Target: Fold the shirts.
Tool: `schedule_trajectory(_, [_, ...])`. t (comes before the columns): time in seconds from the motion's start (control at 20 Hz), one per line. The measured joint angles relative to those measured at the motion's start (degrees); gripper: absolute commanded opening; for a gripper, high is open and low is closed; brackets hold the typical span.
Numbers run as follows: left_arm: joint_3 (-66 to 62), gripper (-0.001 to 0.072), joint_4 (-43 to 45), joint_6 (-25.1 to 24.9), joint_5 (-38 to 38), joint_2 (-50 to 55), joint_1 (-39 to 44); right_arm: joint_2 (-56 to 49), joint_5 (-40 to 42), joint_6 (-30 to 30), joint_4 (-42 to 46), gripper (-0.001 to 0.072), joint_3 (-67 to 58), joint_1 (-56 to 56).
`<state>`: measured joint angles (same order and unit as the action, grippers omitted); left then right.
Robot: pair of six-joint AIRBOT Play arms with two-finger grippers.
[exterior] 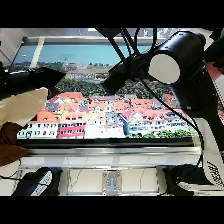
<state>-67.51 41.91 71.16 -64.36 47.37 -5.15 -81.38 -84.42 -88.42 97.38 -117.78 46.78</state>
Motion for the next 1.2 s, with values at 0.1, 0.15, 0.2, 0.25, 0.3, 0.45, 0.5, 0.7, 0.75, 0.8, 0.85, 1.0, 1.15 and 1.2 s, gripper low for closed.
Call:
schedule_trajectory(0.1, [0.0, 0.0708, 0.0, 0.0, 0.0, 0.0, 0.0, 0.0, 0.0, 0.0, 0.02, 0.0017, 0.0, 0.02])
schedule_trajectory(0.15, [0.0, 0.0708, 0.0, 0.0, 0.0, 0.0, 0.0, 0.0, 0.0, -0.02, 0.02, 0.0017, 0.0, 0.02])
schedule_trajectory(0.2, [0.0, 0.0708, 0.0, -0.02, 0.0, 0.0, 0.0, 0.0, 0.0, 0.0, 0.0, 0.0017, 0.0, 0.02])
schedule_trajectory(0.25, [0.0, 0.0708, 0.0, 0.0, 0.0, 0.0, 0.0, 0.0, 0.0, 0.0, 0.02, 0.0017, 0.0, 0.02])
schedule_trajectory(0.3, [0.0, 0.0708, 0.0, 0.0, 0.0, 0.0, 0.0, 0.0, -0.02, 0.0, 0.0, 0.0017, 0.0, 0.02])
schedule_trajectory(0.45, [0.0, 0.0708, -0.02, 0.0, -0.02, 0.0, 0.0, 0.0, -0.02, -0.02, 0.0, 0.0017, 0.0, 0.02])
schedule_trajectory(0.5, [0.0, 0.0708, 0.0, 0.0, 0.0, 0.0, 0.0, 0.0, 0.0, -0.02, 0.02, 0.0016, 0.0, 0.02])
schedule_trajectory(0.7, [0.0, 0.0708, -0.11, -0.02, 0.94, 0.35, 0.0, 0.0, -0.02, 0.0, 0.02, 0.0017, 0.0, 0.02])
schedule_trajectory(0.75, [0.0, 0.0708, -0.2, 0.0, 1.22, 0.48, 0.0, 0.0, 0.0, 0.0, 0.0, 0.0017, 0.0, 0.02])
schedule_trajectory(0.8, [0.0, 0.0708, -0.26, 0.0, 1.33, 0.59, 0.0, 0.0, 0.0, -0.02, -0.02, 0.0017, 0.0, 0.02])
schedule_trajectory(0.85, [0.0, 0.0708, -0.33, 0.0, 1.46, 0.68, 0.0, 0.0, 0.02, 0.0, 0.0, 0.0017, 0.0, 0.02])
schedule_trajectory(1.0, [0.0, 0.0708, -0.39, 0.0, 2.62, 0.83, 0.0, 0.0, 1.75, 0.0, -0.04, 0.0017, 0.0, 0.02])
schedule_trajectory(1.15, [0.0, 0.0708, -0.42, 0.0, 4.24, 1.07, 0.02, 0.0, 5.25, 0.0, -0.07, 0.0017, 0.0, 0.02])
schedule_trajectory(1.2, [0.0, 0.0708, -0.44, -0.02, 5.33, 1.29, 0.0, 0.0, 6.54, 0.0, -0.09, 0.0017, 0.0, 0.02])
